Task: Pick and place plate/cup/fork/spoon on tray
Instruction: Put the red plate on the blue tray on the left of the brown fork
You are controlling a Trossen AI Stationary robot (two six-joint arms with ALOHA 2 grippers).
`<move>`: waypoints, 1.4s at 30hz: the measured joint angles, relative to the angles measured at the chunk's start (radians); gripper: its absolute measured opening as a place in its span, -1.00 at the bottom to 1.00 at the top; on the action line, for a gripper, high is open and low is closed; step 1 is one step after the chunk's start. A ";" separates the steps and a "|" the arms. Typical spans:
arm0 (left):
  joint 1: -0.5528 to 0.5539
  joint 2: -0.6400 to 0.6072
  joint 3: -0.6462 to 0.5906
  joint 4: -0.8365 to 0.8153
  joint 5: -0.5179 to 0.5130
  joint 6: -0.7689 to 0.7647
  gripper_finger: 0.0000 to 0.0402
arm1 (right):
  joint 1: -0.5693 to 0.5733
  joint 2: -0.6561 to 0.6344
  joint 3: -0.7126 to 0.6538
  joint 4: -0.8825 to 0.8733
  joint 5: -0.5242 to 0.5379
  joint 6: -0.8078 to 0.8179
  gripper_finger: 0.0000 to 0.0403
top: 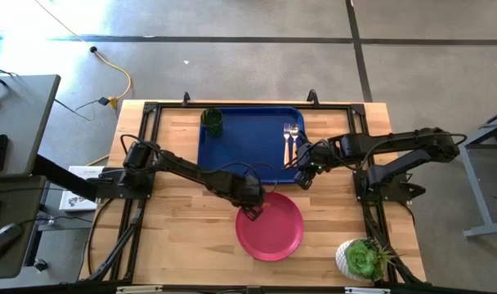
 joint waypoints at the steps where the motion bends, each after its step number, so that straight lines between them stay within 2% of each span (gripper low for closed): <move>1: 0.000 0.008 0.004 0.025 0.008 0.000 -0.19 | 0.000 0.000 0.000 -0.001 0.000 0.000 -0.37; 9: 0.000 0.031 0.001 0.032 0.035 0.000 -0.25 | 0.000 0.000 0.000 -0.002 -0.001 0.000 -0.37; 13: 0.000 0.032 0.002 0.037 0.035 0.000 -0.45 | 0.000 0.000 0.000 -0.003 0.002 0.000 -0.37; 19: 0.000 0.032 0.002 0.038 0.043 -0.001 -0.88 | 0.000 0.000 0.000 -0.007 0.004 0.000 -0.37; 21: 0.000 0.031 0.003 0.047 0.048 -0.004 -0.96 | 0.000 0.000 0.000 -0.007 0.005 0.000 -0.37; 33: 0.000 0.007 0.003 0.058 0.096 0.000 -0.98 | 0.000 0.000 0.000 -0.007 0.006 -0.019 -0.37; 42: 0.034 -0.095 0.001 0.043 0.059 0.004 -0.99 | 0.000 0.000 0.000 -0.007 0.008 -0.019 -0.37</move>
